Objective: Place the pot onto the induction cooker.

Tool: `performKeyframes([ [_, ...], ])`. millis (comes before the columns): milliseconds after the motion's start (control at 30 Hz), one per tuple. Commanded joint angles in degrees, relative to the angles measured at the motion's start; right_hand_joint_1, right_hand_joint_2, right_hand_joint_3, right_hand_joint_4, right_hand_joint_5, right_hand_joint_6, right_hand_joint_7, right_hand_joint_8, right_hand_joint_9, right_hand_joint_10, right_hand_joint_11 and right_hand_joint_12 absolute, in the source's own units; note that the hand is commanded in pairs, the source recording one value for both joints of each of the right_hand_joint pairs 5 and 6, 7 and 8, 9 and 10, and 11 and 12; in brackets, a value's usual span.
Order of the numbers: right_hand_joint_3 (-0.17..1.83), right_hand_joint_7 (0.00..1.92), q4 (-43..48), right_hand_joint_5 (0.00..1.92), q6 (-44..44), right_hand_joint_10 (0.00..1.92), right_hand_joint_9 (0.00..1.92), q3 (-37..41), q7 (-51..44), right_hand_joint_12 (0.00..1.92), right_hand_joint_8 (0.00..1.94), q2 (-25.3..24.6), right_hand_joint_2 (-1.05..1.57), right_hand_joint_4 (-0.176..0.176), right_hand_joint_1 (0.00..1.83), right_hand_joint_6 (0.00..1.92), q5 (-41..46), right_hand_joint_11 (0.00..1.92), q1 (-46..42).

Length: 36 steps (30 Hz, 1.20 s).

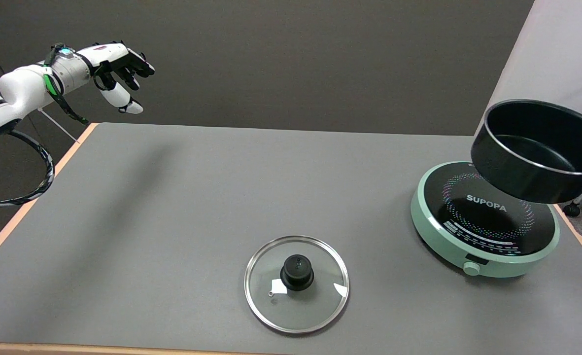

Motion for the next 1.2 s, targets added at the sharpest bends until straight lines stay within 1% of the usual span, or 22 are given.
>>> performKeyframes([
  [33, 0.42, 1.92, -0.1, 1.92, 8.6, 1.92, 1.92, -1.3, 10.5, 1.92, 1.92, -1.6, 1.57, -0.037, 0.9, 1.92, -5.4, 1.92, 1.0],
  [200, 0.41, 1.92, 0.0, 1.92, 8.7, 1.92, 1.92, -3.1, 10.0, 1.92, 1.92, -2.0, 1.57, -0.033, 0.89, 1.92, -5.4, 1.92, 1.9],
  [333, 0.41, 1.92, 0.0, 1.92, 9.2, 1.92, 1.92, -4.1, 9.9, 1.92, 1.92, -3.6, 1.57, -0.03, 0.89, 1.92, -5.4, 1.92, 4.7],
  [467, 0.41, 1.92, 0.0, 1.92, 9.9, 1.92, 1.92, -4.4, 9.8, 1.92, 1.92, -4.8, 1.57, -0.027, 0.89, 1.92, -7.8, 1.92, 6.4],
  [633, 0.41, 1.92, 0.0, 1.92, 7.7, 1.92, 1.92, -5.6, 10.1, 1.92, 1.92, -5.0, 1.57, -0.026, 0.89, 1.92, -9.9, 1.92, 6.5],
  [800, 0.42, 1.92, 0.0, 1.92, 0.9, 1.92, 1.92, -7.1, 10.4, 1.92, 1.92, -5.8, 1.57, -0.024, 0.88, 1.92, -10.8, 1.92, 6.1],
  [1100, 0.43, 1.92, 0.1, 1.92, 0.7, 1.92, 1.92, -6.7, 10.5, 1.92, 1.92, -7.1, 1.57, -0.023, 0.88, 1.92, -10.9, 1.92, 5.5],
  [1200, 0.44, 1.92, 0.1, 1.92, 0.7, 1.92, 1.92, -6.8, 12.5, 1.92, 1.92, -7.2, 1.57, -0.022, 0.88, 1.92, -12.9, 1.92, 5.9],
])
